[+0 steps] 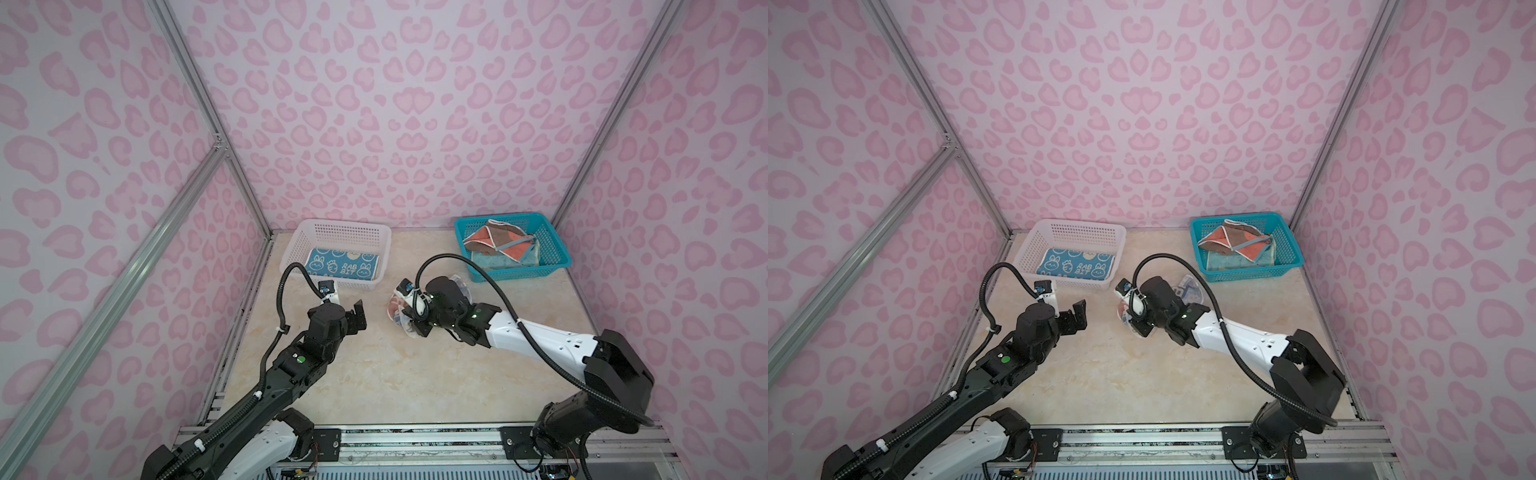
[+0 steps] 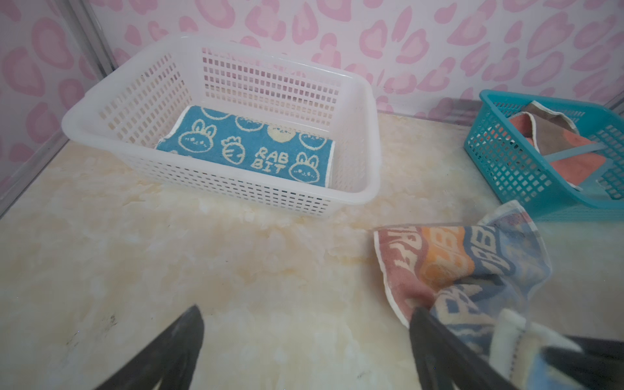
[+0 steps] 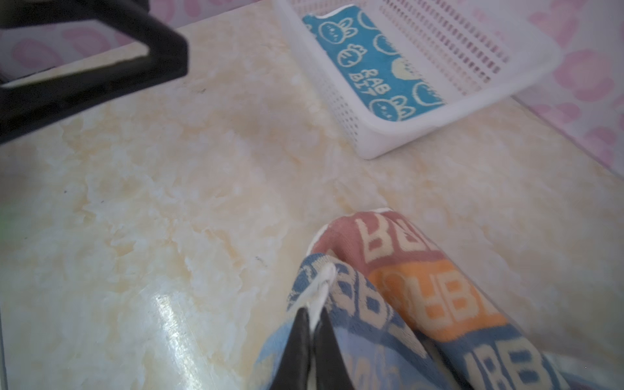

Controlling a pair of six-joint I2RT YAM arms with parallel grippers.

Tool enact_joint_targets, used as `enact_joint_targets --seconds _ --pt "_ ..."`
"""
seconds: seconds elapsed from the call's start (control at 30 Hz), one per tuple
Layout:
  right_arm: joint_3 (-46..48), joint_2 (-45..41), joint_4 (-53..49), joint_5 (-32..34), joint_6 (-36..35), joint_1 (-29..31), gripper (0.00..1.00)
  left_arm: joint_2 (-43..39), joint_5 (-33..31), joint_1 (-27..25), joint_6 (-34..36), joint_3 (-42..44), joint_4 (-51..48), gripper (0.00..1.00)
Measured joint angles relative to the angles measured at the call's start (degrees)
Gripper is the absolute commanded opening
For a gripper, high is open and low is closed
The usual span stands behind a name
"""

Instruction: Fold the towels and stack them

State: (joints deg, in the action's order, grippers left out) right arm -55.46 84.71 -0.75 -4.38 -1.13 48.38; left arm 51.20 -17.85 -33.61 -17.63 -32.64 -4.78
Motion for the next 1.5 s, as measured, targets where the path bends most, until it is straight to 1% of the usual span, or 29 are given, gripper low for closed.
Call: enact_joint_targets --seconds 0.13,0.23,0.33,0.4,0.47,0.53,0.63,0.77,0.97,1.07,1.2,1.37,1.5 --pt "9.7 -9.6 4.2 6.6 6.5 -6.8 0.0 2.4 5.0 0.0 2.4 -1.0 0.4 0.97" --pt "15.1 -14.8 3.7 12.3 10.1 -12.8 0.0 5.9 10.9 -0.1 4.8 -2.8 1.7 0.98" --pt "17.5 -17.9 1.7 16.6 12.5 -17.3 0.0 10.9 15.9 -1.1 6.8 -5.1 2.7 1.0" --pt "18.6 -19.9 -0.6 19.3 13.9 -20.0 0.0 15.1 18.7 -2.9 8.3 -7.1 3.0 1.0" --pt "18.6 -21.6 -2.5 20.0 14.0 -21.0 0.0 18.8 20.2 -5.4 9.7 -9.2 3.0 1.0" --pt "17.3 -22.9 -4.5 20.5 14.0 -21.3 0.0 22.8 21.9 -8.3 11.4 -12.1 3.8 1.0" --pt "13.4 -23.3 -6.9 20.4 13.4 -21.4 0.0 26.6 24.0 -11.3 12.8 -14.6 6.6 0.99" --pt "7.0 -22.0 -10.1 17.2 13.2 -21.2 0.0 29.6 24.8 -14.2 13.2 -15.5 11.8 0.98" --pt "-2.3 -18.8 -12.8 15.5 11.8 -16.6 0.0 31.2 25.3 -18.2 13.9 -15.6 20.6 0.98" --pt "-5.8 -16.9 -13.2 15.2 10.7 -14.2 0.0 31.8 24.6 -18.5 13.9 -15.6 24.2 0.97" --pt "-7.8 -15.2 -13.1 14.7 9.7 -12.6 0.0 33.8 21.9 -18.6 14.3 -14.9 28.5 0.97" --pt "-7.9 -14.8 -12.0 12.8 8.9 -12.3 0.0 35.3 17.6 -18.2 15.3 -13.9 29.6 0.97" --pt "-5.7 -16.1 -10.7 10.7 6.5 -12.3 0.0 34.3 16.9 -15.9 16.1 -13.1 30.1 0.97"
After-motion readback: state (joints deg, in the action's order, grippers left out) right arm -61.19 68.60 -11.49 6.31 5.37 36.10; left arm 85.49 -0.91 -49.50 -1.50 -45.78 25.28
